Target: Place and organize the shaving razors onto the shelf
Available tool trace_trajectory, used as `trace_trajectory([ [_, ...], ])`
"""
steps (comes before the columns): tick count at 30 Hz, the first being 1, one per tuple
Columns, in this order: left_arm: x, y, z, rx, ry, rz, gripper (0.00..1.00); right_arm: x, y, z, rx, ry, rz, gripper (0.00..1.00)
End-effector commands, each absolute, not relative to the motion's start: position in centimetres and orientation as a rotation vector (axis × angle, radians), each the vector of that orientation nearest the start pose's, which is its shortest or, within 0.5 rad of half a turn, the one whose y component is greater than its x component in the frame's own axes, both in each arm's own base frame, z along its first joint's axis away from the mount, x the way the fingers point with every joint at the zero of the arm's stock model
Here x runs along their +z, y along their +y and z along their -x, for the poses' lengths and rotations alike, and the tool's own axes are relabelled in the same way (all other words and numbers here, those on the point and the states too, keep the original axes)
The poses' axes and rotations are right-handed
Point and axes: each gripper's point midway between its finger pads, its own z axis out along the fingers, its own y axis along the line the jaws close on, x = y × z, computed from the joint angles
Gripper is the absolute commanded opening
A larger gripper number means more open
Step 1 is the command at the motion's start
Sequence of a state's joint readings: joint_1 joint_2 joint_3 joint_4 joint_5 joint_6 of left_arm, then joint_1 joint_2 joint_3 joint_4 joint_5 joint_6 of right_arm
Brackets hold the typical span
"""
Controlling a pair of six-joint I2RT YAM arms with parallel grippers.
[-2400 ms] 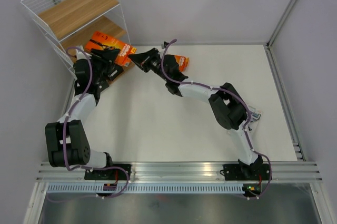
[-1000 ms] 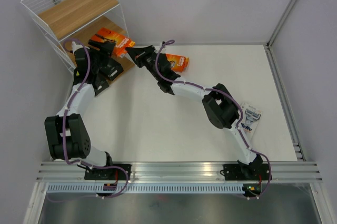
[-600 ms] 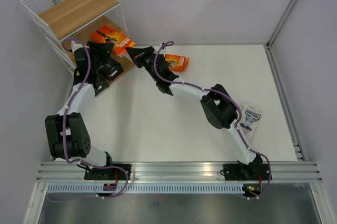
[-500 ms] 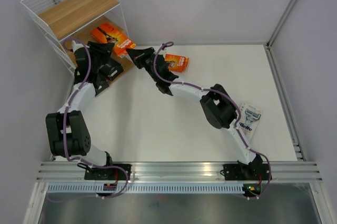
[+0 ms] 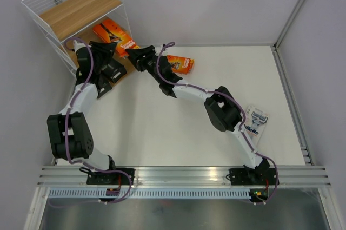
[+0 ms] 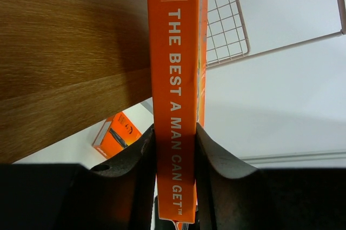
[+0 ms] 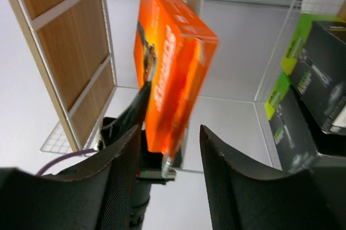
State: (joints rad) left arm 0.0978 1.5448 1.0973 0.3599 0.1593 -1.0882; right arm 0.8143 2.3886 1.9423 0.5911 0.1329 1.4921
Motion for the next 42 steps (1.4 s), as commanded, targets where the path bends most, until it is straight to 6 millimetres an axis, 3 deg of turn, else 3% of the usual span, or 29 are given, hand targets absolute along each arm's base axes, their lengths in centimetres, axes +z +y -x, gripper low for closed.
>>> trace_trajectory([
  [1,31.4,-1.2,-50.8,-0.897,1.44,0.863,0.36,31.9,51.6,-45.7,1.818,1.489,-0.62,0.55],
  [2,31.4,-0.9,-50.9,-0.887,1.439,0.877,0.36,30.8,51.3,-45.6,1.803,1.509,-0.627,0.55],
  [4,31.3,-0.8,-51.0,-0.883,1.437,0.891,0.36,31.3,50.9,-45.3,1.793,1.502,-0.614,0.54],
  [7,31.3,-1.0,-50.9,-0.894,1.443,0.889,0.36,30.8,50.7,-45.9,1.765,1.503,-0.614,0.45],
  [13,31.0,-1.0,-50.3,-0.884,1.457,0.894,0.38,32.8,51.6,-47.0,1.799,1.469,-0.582,0.35],
  [18,30.8,-1.1,-50.2,-0.888,1.462,0.891,0.43,32.4,51.8,-47.6,1.775,1.477,-0.599,0.23],
  [21,30.9,-1.2,-50.0,-0.892,1.464,0.885,0.49,31.9,52.2,-48.0,1.775,1.489,-0.602,0.1],
  [25,30.9,-1.5,-49.6,-0.893,1.483,0.879,0.78,32.4,52.7,-48.3,1.787,1.479,-0.595,0.03],
  [26,31.0,-1.5,-49.2,-0.884,1.49,0.873,0.81,32.1,52.7,-48.4,1.784,1.485,-0.598,0.01],
  [32,31.4,-0.6,-47.2,-0.729,1.534,0.785,0.87,32.2,53.1,-48.7,1.758,1.482,-0.588,0.01],
  [38,33.8,0.4,-45.8,-0.59,1.53,0.68,0.87,31.0,54.0,-48.4,1.769,1.512,-0.592,0.05],
  [39,33.8,0.4,-45.7,-0.58,1.539,0.677,0.87,30.6,54.0,-48.5,1.768,1.515,-0.597,0.08],
  [42,33.8,0.5,-45.7,-0.561,1.562,0.659,0.87,31.2,54.2,-47.8,1.789,1.527,-0.574,0.33],
])
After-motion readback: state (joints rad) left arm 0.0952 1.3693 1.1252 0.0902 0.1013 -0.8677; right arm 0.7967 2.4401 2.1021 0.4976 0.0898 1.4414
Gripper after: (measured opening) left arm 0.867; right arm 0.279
